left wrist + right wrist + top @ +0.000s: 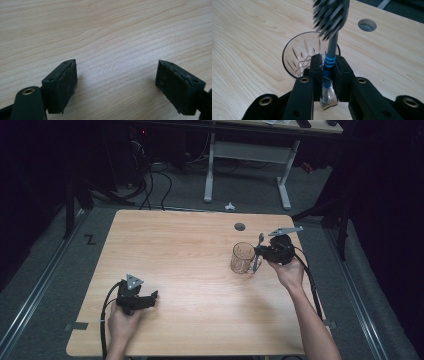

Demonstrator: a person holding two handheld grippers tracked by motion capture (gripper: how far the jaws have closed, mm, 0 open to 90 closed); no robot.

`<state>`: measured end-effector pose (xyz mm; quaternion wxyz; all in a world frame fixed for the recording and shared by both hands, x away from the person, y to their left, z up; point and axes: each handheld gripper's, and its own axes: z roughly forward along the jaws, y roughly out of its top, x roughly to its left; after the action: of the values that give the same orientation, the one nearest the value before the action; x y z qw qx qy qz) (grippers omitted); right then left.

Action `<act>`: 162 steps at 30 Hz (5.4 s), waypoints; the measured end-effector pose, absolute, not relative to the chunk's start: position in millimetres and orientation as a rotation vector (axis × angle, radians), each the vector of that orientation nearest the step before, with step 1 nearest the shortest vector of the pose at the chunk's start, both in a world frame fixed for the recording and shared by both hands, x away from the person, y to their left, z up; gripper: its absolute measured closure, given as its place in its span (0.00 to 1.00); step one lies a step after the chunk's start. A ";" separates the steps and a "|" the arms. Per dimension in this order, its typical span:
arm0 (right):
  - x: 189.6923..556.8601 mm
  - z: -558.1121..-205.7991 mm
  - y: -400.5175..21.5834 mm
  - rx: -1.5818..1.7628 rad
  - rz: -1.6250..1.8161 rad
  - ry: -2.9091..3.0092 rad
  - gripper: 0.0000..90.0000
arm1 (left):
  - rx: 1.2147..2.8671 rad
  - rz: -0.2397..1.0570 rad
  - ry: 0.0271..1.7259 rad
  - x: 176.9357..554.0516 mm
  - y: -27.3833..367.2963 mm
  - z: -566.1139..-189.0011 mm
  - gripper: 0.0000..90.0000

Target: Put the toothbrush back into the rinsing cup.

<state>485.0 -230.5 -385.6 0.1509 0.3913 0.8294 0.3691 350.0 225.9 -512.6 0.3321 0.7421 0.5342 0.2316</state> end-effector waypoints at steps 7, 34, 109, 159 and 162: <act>485.6 -388.5 -227.9 1.129 1.037 2.394 0.88 | 1.939 0.605 1.396 350.0 225.9 -512.6 0.20; 484.0 -395.1 -232.7 1.139 1.039 2.390 0.83 | 1.938 0.605 1.396 350.0 225.8 -512.7 0.20; 428.4 -393.4 -284.0 1.167 1.207 2.210 0.66 | 1.938 0.606 1.396 349.9 225.8 -512.7 0.20; 411.0 -430.8 -304.4 1.260 1.175 2.193 0.66 | 1.938 0.606 1.397 349.9 225.8 -512.7 0.20; 410.5 -434.7 -303.8 1.265 1.169 2.198 0.66 | 1.938 0.606 1.396 349.9 225.8 -512.7 0.20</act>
<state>410.5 -303.8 -434.7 0.1736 0.4460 0.7752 0.4124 349.9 225.8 -512.7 0.3321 0.7418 0.5344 0.2320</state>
